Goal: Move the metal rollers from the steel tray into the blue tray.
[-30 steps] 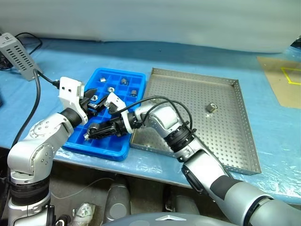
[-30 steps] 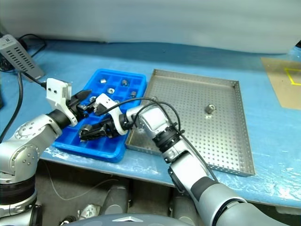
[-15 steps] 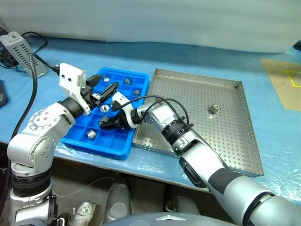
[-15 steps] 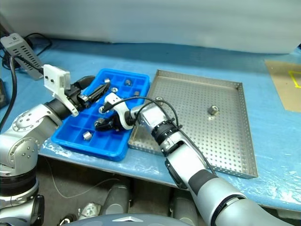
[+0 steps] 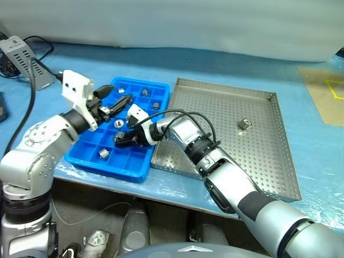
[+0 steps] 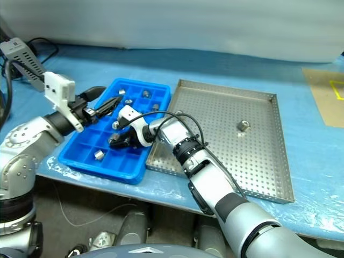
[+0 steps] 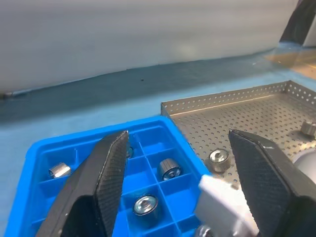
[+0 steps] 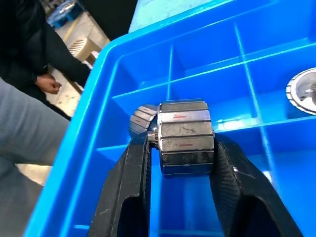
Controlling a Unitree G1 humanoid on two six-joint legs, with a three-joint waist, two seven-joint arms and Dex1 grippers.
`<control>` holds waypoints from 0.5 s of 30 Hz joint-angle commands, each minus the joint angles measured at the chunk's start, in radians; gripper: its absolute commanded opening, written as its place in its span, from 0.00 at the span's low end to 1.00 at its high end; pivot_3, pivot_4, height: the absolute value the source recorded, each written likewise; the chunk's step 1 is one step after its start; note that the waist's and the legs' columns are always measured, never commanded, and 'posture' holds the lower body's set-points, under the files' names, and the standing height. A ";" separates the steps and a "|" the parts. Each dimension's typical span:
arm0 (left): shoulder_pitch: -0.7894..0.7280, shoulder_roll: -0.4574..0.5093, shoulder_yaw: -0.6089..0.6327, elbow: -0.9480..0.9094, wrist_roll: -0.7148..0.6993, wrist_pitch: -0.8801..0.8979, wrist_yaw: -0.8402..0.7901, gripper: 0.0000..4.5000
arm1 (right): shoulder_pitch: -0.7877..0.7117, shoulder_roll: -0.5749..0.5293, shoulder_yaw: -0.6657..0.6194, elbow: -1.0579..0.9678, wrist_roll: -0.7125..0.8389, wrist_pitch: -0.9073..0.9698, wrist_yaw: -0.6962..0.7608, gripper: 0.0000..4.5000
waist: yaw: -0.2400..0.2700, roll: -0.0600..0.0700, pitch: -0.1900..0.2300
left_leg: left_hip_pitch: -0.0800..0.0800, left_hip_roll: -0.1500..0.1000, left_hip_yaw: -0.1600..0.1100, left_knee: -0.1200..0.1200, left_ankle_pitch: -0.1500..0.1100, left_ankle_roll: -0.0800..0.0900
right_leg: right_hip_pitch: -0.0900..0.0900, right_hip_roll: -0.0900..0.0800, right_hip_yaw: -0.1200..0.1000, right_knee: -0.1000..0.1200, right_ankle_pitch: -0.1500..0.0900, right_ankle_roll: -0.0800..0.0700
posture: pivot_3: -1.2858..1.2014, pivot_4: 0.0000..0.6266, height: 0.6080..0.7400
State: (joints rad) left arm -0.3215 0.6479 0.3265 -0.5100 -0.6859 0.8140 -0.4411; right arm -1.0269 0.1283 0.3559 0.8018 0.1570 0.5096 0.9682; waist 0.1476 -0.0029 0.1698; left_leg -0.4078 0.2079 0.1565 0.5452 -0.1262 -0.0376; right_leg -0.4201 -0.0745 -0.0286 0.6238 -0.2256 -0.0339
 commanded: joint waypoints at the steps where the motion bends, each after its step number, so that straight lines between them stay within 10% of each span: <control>1: 0.014 0.044 0.059 0.016 0.004 -0.035 -0.034 0.76 | 0.019 0.014 -0.007 -0.059 0.002 -0.002 0.028 0.65 | -0.001 0.000 0.000 | 0.000 0.000 0.000 0.000 0.000 0.000 | 0.000 0.000 0.000 0.000 0.000 0.000 | 0.60 0.24 1.00; 3: 0.015 0.056 0.067 0.031 0.007 -0.045 -0.043 0.76 | 0.023 0.009 -0.007 -0.084 0.001 0.015 0.027 0.79 | 0.001 0.000 0.000 | -0.001 0.000 0.000 0.000 0.000 0.000 | 0.000 0.000 0.000 0.000 0.000 0.000 | 0.60 0.24 1.00; 15: -0.019 0.057 0.020 0.070 0.002 -0.081 -0.098 0.76 | 0.038 -0.173 -0.249 -0.385 0.215 0.145 0.117 0.79 | 0.002 0.000 0.000 | -0.003 0.000 -0.001 0.001 0.000 0.000 | -0.001 0.000 0.000 0.000 0.000 0.000 | 0.58 0.24 1.00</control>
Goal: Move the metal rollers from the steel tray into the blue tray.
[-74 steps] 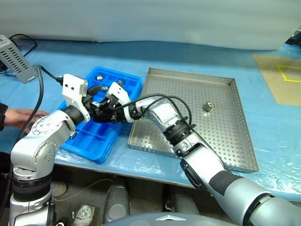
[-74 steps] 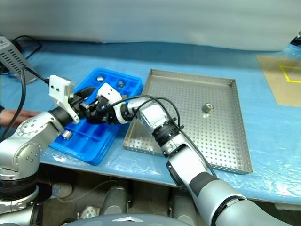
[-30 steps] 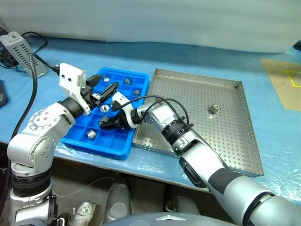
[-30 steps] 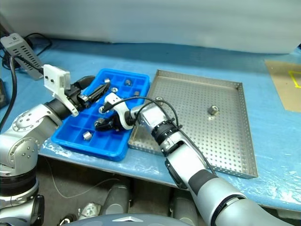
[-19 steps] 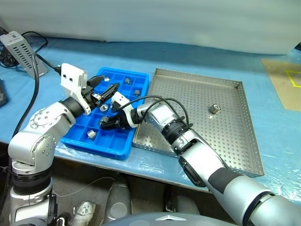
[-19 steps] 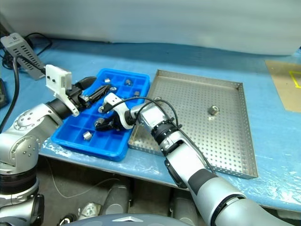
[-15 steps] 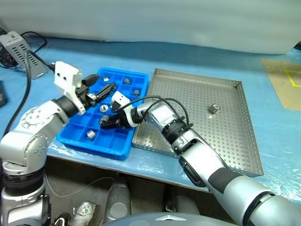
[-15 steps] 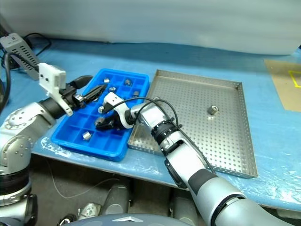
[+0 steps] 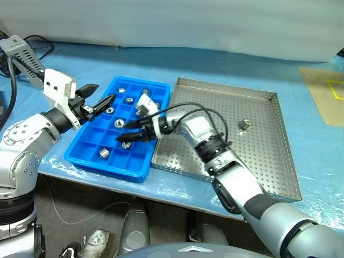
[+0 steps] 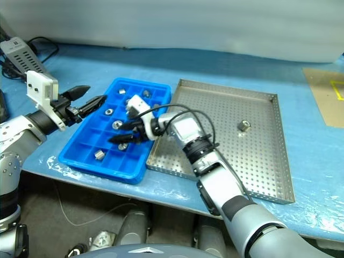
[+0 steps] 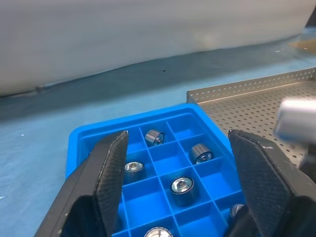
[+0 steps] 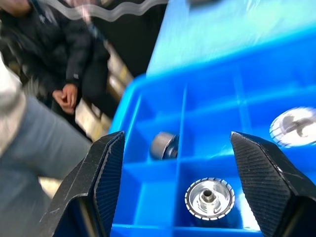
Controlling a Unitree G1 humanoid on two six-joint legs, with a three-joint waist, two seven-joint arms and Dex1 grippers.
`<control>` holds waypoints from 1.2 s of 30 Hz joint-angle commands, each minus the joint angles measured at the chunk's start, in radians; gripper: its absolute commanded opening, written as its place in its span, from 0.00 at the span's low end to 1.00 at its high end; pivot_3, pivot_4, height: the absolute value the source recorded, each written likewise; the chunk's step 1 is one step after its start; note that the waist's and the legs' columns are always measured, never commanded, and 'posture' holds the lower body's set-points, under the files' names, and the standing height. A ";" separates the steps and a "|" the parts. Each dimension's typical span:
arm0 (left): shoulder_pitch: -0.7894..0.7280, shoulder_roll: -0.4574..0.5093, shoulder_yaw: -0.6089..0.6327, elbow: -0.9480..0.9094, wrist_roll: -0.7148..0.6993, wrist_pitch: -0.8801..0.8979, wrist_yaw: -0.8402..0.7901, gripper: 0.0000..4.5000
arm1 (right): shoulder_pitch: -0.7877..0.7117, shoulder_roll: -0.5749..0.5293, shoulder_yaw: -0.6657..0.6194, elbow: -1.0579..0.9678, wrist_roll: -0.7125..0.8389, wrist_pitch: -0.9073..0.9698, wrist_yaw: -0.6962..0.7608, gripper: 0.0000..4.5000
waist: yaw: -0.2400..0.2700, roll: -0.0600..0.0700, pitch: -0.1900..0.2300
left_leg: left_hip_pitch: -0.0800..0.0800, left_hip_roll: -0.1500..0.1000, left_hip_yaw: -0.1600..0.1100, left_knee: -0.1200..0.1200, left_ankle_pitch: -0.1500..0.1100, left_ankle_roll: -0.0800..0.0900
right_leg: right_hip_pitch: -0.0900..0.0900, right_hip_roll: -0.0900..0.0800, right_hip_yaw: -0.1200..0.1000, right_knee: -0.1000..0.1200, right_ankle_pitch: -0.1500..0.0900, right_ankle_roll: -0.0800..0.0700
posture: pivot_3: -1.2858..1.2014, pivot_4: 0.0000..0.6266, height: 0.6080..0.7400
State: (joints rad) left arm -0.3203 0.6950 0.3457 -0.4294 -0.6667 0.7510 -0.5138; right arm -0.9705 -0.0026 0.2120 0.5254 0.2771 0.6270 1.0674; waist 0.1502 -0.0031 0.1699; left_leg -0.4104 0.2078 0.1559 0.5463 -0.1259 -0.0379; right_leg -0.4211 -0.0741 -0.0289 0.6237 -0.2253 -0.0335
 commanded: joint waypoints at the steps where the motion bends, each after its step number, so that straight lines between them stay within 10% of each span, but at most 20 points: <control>1: -0.024 0.007 -0.007 -0.007 -0.023 -0.018 -0.037 0.76 | -0.017 -0.072 -0.129 -0.131 0.109 0.027 0.021 0.79 | 0.000 0.000 0.000 | 0.000 0.000 0.000 0.000 0.000 0.000 | 0.000 0.000 0.000 0.000 0.000 0.000 | 0.57 0.24 1.00; 7: -0.079 -0.023 -0.107 0.045 0.008 -0.056 -0.086 0.76 | 0.011 -0.185 -0.164 -0.102 0.029 -0.085 -0.106 0.79 | -0.011 -0.001 0.000 | 0.001 0.000 0.009 0.000 0.000 0.000 | 0.000 0.000 0.000 0.000 0.000 0.000 | 0.55 0.24 1.00; 14: -0.150 -0.058 -0.173 0.122 0.047 -0.102 -0.117 0.76 | -0.009 -0.127 -0.210 0.065 -0.038 -0.223 -0.350 0.79 | -0.059 -0.001 0.000 | 0.000 0.000 0.010 0.000 0.001 0.000 | -0.001 0.001 0.001 0.001 0.000 -0.001 | 0.52 0.24 1.00; 19: -0.172 -0.059 -0.177 0.147 0.059 -0.110 -0.131 0.76 | -0.019 -0.108 -0.226 0.134 -0.056 -0.285 -0.419 0.99 | -0.060 -0.001 0.000 | 0.000 0.000 0.011 0.000 0.000 0.001 | -0.002 0.001 0.001 0.000 0.000 -0.001 | 0.52 0.24 1.00; 36: -0.156 -0.057 -0.172 0.101 0.054 -0.081 -0.117 0.76 | -0.081 -0.044 -0.209 0.504 -0.185 -0.480 -0.602 0.99 | -0.058 0.000 0.000 | 0.000 0.000 0.012 0.002 -0.001 0.002 | -0.002 0.000 0.001 0.001 0.000 -0.001 | 0.54 0.24 1.00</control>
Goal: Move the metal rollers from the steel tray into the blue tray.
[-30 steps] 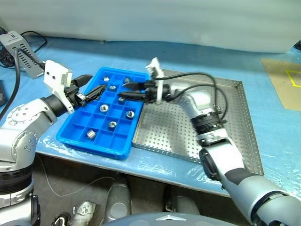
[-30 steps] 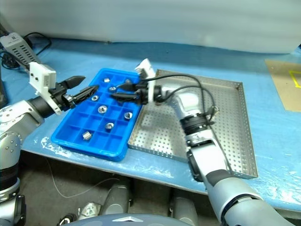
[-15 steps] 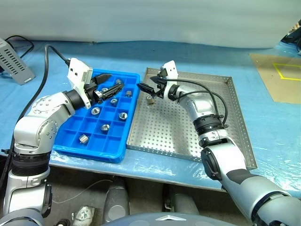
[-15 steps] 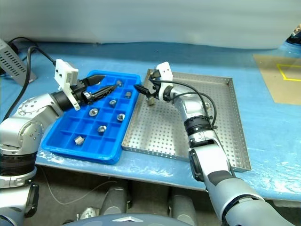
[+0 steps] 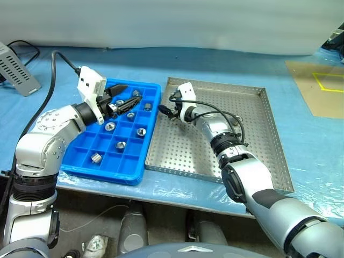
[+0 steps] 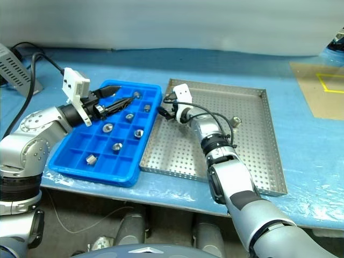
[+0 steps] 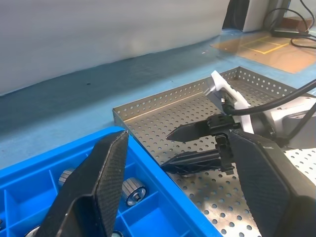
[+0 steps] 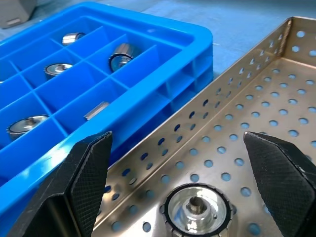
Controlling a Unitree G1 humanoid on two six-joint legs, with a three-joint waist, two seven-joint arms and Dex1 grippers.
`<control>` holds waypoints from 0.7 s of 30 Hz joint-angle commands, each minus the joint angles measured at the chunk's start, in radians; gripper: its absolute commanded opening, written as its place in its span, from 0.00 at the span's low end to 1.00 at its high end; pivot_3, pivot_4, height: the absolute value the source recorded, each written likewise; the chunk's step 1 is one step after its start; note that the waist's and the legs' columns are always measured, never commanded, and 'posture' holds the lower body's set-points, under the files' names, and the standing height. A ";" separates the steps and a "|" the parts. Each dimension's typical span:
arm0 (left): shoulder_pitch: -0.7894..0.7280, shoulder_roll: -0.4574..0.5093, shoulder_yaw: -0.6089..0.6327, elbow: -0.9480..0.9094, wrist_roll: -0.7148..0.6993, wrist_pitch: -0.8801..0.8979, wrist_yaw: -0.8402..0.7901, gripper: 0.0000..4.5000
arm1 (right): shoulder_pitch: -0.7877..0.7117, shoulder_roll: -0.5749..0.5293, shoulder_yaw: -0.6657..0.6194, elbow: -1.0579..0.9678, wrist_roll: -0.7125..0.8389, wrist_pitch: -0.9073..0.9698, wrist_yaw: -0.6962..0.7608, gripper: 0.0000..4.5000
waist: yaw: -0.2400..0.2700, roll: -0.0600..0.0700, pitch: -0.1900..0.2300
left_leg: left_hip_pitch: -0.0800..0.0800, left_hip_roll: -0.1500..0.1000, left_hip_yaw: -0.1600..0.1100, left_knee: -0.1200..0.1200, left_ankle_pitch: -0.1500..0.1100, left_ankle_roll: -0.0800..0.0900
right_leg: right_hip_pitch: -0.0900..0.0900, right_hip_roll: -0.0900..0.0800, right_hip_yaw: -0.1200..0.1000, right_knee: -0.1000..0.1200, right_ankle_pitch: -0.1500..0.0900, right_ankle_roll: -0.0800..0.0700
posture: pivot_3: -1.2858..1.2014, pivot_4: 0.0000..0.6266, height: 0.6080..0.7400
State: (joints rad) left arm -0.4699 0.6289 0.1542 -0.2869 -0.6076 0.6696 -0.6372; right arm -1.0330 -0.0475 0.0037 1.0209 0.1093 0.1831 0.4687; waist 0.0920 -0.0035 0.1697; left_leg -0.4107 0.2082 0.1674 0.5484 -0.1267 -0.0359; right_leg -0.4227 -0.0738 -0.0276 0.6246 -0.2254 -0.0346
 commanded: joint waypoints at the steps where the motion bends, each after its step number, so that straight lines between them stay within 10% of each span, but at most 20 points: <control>1: -0.006 0.009 0.019 -0.043 -0.005 0.002 0.008 0.76 | -0.018 0.003 0.001 0.014 -0.019 -0.039 0.001 0.99 | 0.000 0.000 0.000 | 0.000 0.000 0.000 0.000 0.000 0.000 | 0.000 0.000 0.000 0.000 0.000 0.000 | 0.54 0.24 1.00; 21: -0.014 0.003 0.008 -0.036 0.008 -0.002 0.017 0.76 | 0.078 0.031 -0.064 -0.152 0.036 0.173 -0.007 0.99 | 0.000 0.000 0.000 | 0.000 0.000 0.000 0.002 0.000 0.001 | 0.000 0.000 0.000 0.001 0.000 0.000 | 0.53 0.24 1.00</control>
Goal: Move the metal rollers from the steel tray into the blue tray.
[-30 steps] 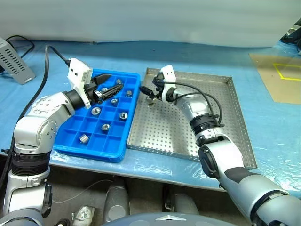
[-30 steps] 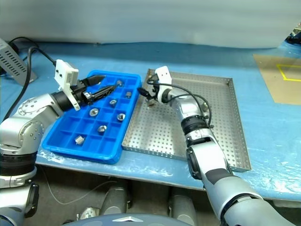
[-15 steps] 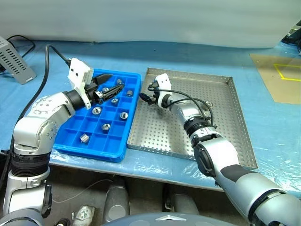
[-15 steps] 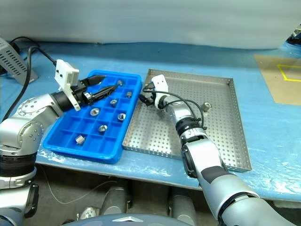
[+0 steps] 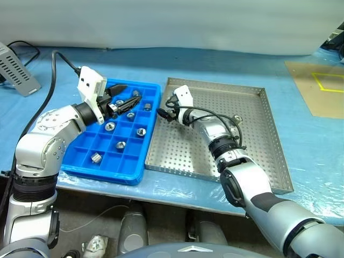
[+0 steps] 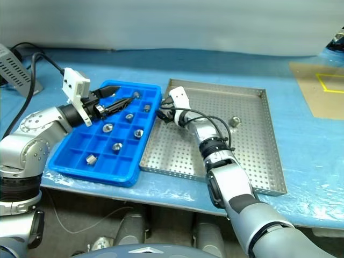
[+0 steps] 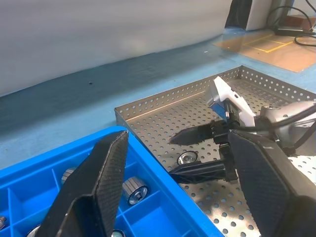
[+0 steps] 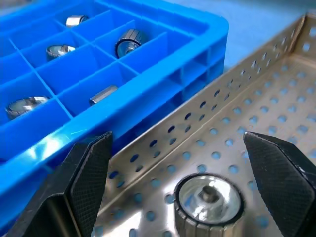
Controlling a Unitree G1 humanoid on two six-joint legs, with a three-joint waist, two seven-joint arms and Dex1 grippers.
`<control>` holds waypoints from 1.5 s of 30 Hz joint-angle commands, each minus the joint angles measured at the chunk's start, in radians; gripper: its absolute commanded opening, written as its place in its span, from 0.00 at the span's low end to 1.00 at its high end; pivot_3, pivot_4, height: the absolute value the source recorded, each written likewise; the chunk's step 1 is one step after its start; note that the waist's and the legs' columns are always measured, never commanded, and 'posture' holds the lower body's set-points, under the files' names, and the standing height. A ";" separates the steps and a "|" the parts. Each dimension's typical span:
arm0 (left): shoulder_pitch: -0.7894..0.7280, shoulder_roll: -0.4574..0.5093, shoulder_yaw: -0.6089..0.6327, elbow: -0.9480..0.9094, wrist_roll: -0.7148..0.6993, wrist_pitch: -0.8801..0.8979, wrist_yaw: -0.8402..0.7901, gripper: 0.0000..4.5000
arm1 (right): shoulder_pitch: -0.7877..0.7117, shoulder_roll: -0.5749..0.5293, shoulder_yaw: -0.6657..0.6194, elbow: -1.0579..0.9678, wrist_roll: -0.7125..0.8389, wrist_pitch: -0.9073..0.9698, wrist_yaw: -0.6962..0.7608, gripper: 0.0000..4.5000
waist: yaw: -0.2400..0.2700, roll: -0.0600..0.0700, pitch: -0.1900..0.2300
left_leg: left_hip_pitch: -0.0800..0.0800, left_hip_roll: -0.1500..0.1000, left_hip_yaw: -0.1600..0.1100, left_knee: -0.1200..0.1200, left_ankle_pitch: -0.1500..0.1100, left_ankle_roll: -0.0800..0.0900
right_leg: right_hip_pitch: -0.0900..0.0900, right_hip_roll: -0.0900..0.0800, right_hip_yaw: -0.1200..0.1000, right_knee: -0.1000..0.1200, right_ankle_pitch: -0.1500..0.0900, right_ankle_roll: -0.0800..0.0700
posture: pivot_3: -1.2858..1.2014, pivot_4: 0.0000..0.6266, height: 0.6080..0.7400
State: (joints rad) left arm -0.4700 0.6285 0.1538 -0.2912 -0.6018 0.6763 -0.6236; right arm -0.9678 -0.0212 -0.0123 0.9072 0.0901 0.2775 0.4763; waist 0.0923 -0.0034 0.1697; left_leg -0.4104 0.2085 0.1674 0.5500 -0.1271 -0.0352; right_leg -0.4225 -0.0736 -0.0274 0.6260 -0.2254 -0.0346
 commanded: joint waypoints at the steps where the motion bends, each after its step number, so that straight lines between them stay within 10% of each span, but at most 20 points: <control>1: -0.014 0.002 0.006 -0.032 0.003 -0.009 0.004 0.76 | 0.019 0.001 -0.049 -0.041 0.052 0.085 -0.024 0.99 | 0.000 0.000 0.000 | 0.000 0.000 0.000 0.000 0.000 0.000 | 0.000 0.000 0.000 0.000 0.000 0.000 | 0.53 0.24 1.00; 38: -0.065 -0.029 -0.029 0.009 0.039 -0.017 -0.017 0.76 | 0.145 0.029 0.032 -0.164 0.021 0.050 -0.054 0.99 | -0.024 0.000 0.000 | 0.006 0.000 0.002 -0.003 0.000 0.000 | 0.004 0.000 0.002 -0.002 0.000 0.000 | 0.52 0.24 1.00; 45: -0.060 -0.036 -0.034 0.013 0.045 -0.024 -0.018 0.76 | 0.109 0.065 0.065 -0.113 -0.013 -0.006 -0.063 0.57 | -0.026 0.000 0.000 | 0.005 0.000 0.003 -0.004 0.000 0.000 | 0.003 0.000 0.002 -0.003 0.000 0.000 | 0.52 0.24 1.00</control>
State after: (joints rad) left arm -0.5122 0.5918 0.1160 -0.2548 -0.5613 0.6723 -0.6399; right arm -0.8405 0.0297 0.0358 0.7914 0.0901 0.2962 0.4113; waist 0.0667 -0.0036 0.1695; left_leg -0.4053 0.2084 0.1708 0.5458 -0.1274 -0.0351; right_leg -0.4199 -0.0739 -0.0256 0.6233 -0.2255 -0.0345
